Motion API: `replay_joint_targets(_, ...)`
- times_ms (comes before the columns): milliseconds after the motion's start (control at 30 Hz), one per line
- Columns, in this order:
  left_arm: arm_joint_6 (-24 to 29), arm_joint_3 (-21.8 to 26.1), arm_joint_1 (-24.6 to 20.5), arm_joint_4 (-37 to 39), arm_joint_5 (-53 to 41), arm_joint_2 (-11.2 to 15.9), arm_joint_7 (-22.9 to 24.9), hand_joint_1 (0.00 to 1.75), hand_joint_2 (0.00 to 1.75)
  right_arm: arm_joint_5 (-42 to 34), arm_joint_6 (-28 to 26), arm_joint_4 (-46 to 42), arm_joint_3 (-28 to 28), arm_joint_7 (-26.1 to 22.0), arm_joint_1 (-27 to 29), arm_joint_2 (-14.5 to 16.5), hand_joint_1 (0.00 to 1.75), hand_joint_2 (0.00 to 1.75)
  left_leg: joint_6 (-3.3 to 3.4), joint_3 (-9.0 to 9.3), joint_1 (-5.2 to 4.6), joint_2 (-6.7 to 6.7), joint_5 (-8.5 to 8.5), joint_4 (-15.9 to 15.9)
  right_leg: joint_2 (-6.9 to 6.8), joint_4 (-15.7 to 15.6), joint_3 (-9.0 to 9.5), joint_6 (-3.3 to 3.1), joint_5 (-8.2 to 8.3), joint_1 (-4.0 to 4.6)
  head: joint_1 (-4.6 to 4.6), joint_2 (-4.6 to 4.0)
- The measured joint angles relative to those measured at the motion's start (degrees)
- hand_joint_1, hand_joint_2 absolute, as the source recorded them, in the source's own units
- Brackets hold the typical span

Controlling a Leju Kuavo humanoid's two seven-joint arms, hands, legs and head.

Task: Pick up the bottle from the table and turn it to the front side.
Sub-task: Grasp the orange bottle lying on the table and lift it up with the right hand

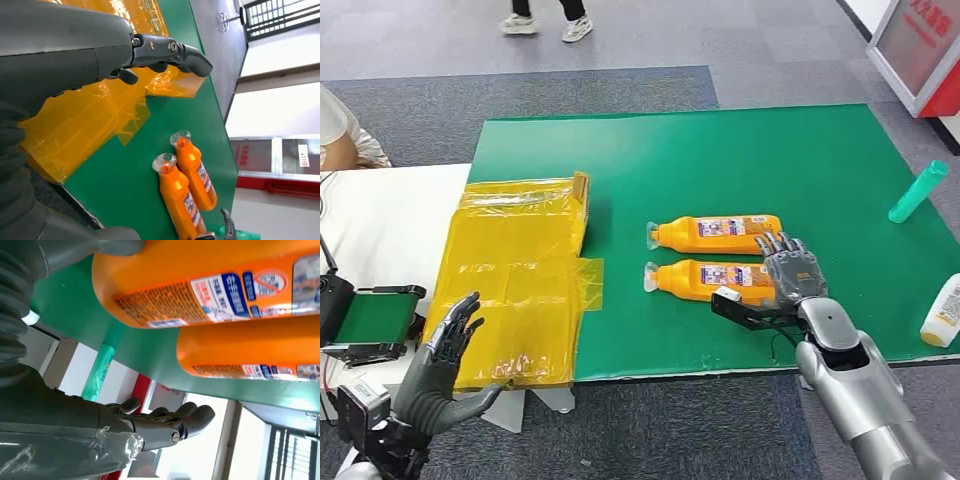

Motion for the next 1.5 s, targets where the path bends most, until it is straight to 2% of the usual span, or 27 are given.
replay_joint_targets(200,-0.13,-0.19,-0.07,0.28,0.00,-0.01,0.00,0.00,1.75,0.38,1.77,4.51,2.07,0.35,-3.79,0.01,0.00,1.75,-0.01,0.00,0.00,0.00,0.00,0.00,0.00,0.00,-0.01,0.00,0.00,0.00,0.00,0.00)
replay_joint_targets(433,-0.44,-0.50,-0.14,0.42,0.71,0.25,-0.62,0.00,1.75,-3.38,10.20,15.31,5.65,0.04,-12.28,0.50,0.00,1.75,-0.01,-0.02,0.00,0.00,0.10,0.00,0.00,0.00,-0.01,0.03,0.07,0.00,0.00,0.00)
replay_joint_targets(667,-1.02,-0.44,-0.27,0.39,1.81,0.46,-0.85,0.00,1.75,-5.11,13.27,23.00,8.13,-0.11,-17.92,1.59,0.00,1.75,-0.01,-0.01,0.00,0.00,0.12,0.00,0.00,0.00,-0.01,0.03,0.08,0.00,-0.01,0.00)
replay_joint_targets(967,-1.20,-0.39,-0.32,0.39,2.23,0.47,-1.03,0.00,1.75,-5.92,13.16,27.54,9.70,-0.51,-19.55,2.30,0.00,1.75,0.00,-0.02,0.00,0.00,0.14,0.00,-0.01,0.00,-0.01,0.03,0.12,0.00,0.00,0.00)
replay_joint_targets(1500,-1.40,-0.37,-0.66,0.39,2.93,0.48,-0.86,0.00,1.75,-7.72,12.86,30.20,10.40,-0.94,-20.47,3.04,0.00,1.75,-0.01,-0.03,0.00,0.00,0.15,0.00,0.00,0.00,-0.03,0.03,0.12,0.00,-0.01,0.00)
